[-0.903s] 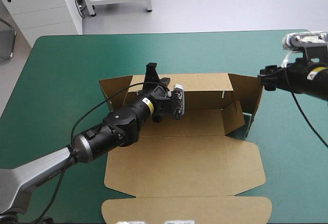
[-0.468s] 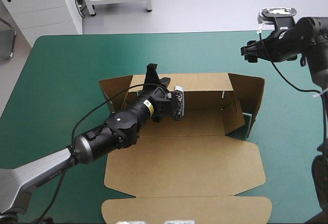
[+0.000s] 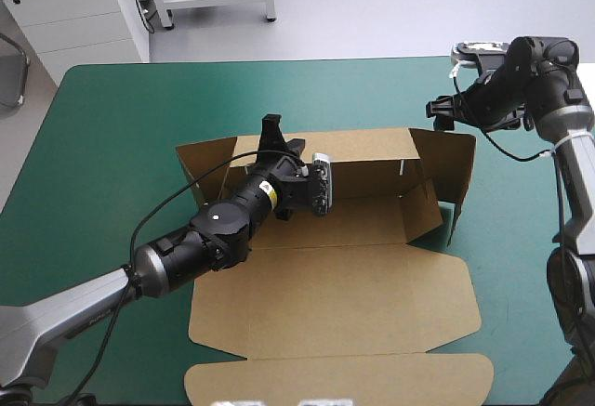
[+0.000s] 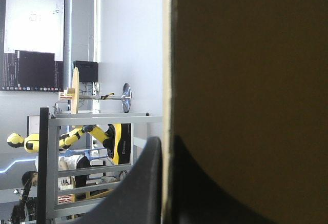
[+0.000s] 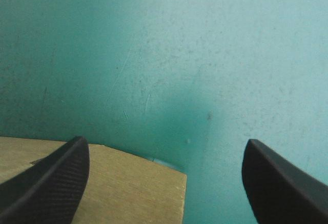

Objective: Fold the box

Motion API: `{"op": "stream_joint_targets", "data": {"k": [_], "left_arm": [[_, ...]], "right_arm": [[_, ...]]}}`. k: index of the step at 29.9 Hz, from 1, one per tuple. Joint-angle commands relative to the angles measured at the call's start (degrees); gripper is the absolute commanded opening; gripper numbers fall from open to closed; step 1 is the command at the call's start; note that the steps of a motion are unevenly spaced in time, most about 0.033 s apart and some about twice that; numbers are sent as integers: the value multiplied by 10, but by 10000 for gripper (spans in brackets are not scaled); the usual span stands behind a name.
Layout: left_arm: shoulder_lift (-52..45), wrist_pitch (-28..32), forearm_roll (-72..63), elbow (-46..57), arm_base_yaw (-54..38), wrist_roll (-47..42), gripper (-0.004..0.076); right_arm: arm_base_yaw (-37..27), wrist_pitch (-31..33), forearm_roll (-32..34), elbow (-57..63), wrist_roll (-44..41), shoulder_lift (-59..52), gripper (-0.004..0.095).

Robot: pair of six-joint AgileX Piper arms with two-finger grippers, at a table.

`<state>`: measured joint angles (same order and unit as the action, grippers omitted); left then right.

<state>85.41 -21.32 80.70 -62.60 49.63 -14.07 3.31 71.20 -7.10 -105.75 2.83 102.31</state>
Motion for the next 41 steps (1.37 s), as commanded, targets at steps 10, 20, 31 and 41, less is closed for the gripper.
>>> {"op": "stream_joint_targets", "data": {"k": [10,20,31,41], "left_arm": [[-22,-37,16,-17,2,-14,-8],[-22,-35,16,-17,2,-14,-8],[-22,-35,24,-17,2,-14,-8],[-22,-34,24,-17,2,-14,-8]], "right_arm": [[-36,6,-62,127,54,-121,754],[-36,-127,-197,275,194,-211,750],[-36,-203,-283,436,299,-282,751],[-35,-255,-422,507,476,-291,751]]}}
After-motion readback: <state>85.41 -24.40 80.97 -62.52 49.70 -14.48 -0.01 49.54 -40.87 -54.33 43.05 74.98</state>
